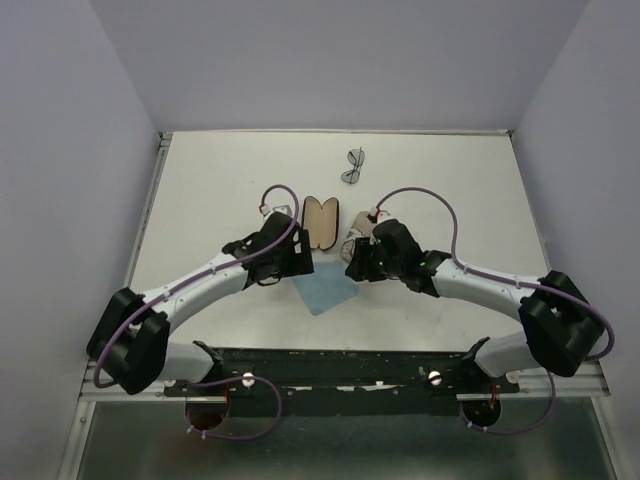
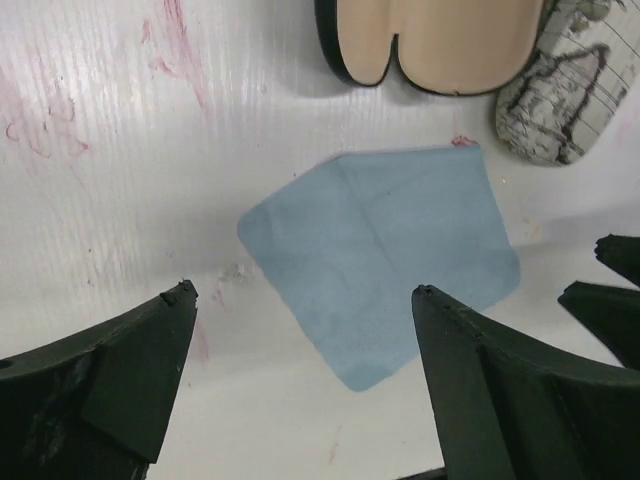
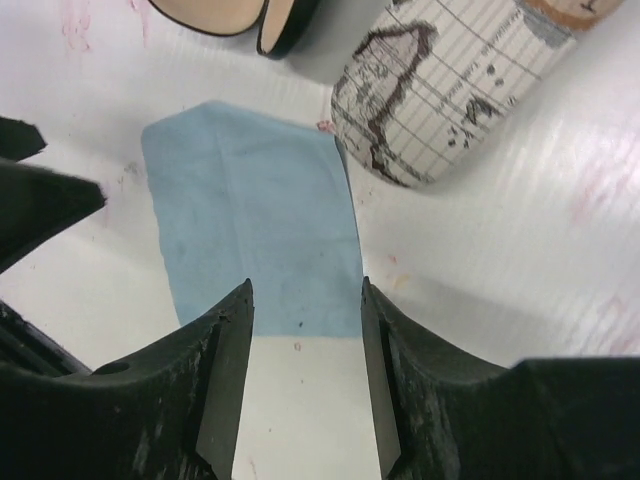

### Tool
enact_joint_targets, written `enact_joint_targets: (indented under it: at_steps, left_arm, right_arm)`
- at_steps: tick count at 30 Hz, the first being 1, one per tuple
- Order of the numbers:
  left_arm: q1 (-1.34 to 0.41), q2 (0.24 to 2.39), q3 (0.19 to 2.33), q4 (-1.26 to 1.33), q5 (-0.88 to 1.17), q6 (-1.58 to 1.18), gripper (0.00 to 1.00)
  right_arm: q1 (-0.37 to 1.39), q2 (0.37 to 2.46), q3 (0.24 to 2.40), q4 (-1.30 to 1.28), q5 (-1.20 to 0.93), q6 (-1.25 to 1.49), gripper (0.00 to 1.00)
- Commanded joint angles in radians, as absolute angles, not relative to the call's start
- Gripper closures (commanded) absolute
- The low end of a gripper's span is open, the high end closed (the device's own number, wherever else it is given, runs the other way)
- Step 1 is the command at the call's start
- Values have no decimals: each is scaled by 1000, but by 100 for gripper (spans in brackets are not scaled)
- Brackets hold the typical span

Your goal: Organize the sunglasses

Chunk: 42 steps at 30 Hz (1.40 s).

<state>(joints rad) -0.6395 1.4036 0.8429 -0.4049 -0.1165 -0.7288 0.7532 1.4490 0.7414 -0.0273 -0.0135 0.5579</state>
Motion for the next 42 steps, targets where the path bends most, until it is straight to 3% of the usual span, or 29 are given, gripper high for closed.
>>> enact_joint_targets:
  at_steps: [1,7,14,25,37,42]
  left_arm:
    - [-704,1220,718,-384,-57,-752,1]
    - [-842,1056,602,-426,-135,-825,1]
    - [-850,901,483,-410,-146,-882,1]
    - [-848,956,466,-365,-147,-919,3]
    - [-867,1080,488,-242,-68,-899,25]
    - [-914,1193,554,-232,-89,-934,35]
  right_arm:
    - [758,1375,692,-150,17,606,44]
    - [756,1367,664,-149,-63,655,45]
    - [755,1449,698,-152,-46,672,55]
    - [765,1588,746,-161,-72,672,75]
    - [772,1578,742,-164,-74,683,96]
    - [772,1574,733,-146,-94,696,99]
